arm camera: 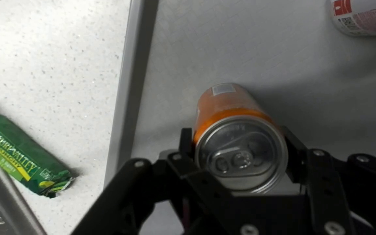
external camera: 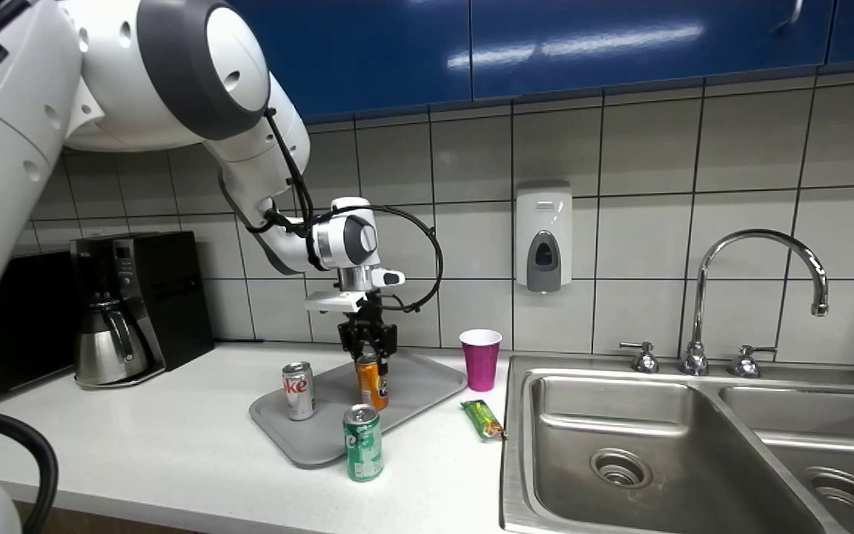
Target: Take the cans off of the tray
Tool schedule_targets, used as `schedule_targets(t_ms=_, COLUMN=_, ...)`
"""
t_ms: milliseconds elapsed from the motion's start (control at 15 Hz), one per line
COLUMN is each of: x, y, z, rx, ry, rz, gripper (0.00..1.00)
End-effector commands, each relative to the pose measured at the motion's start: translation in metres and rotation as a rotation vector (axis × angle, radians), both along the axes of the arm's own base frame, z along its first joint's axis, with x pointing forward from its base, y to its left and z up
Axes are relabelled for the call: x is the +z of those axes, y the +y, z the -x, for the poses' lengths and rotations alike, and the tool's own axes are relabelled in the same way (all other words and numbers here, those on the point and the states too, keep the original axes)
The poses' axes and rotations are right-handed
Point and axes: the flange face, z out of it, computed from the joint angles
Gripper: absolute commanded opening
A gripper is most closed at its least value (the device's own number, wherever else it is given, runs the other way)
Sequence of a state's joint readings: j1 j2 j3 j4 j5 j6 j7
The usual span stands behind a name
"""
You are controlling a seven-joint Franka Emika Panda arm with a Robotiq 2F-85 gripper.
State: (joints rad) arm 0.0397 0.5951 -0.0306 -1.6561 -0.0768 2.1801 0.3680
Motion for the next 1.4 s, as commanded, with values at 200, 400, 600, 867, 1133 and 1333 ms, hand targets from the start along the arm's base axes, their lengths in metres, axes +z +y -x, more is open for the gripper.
schedule_targets(t_ms=200, x=0.017, y=0.003, z=0.000, rx=0.006, ry=-0.008, rz=0.008, gripper=0.39)
schedule_targets(t_ms=400, x=0.022, y=0.004, z=0.004, rx=0.001, ry=-0.013, rz=0.026, gripper=0.39)
schedule_targets(t_ms=600, x=0.030, y=-0.001, z=0.006, rx=-0.009, ry=-0.031, rz=0.035, gripper=0.39)
schedule_targets(t_ms=867, x=0.036, y=-0.013, z=0.014, rx=-0.023, ry=-0.051, rz=0.039, gripper=0.39)
schedule_targets(t_ms=1133, x=0.038, y=-0.031, z=0.027, rx=-0.049, ry=-0.059, rz=0.038, gripper=0.39)
schedule_targets(t_ms=1333, x=0.040, y=-0.048, z=0.037, rx=-0.073, ry=-0.069, rz=0.043, gripper=0.39)
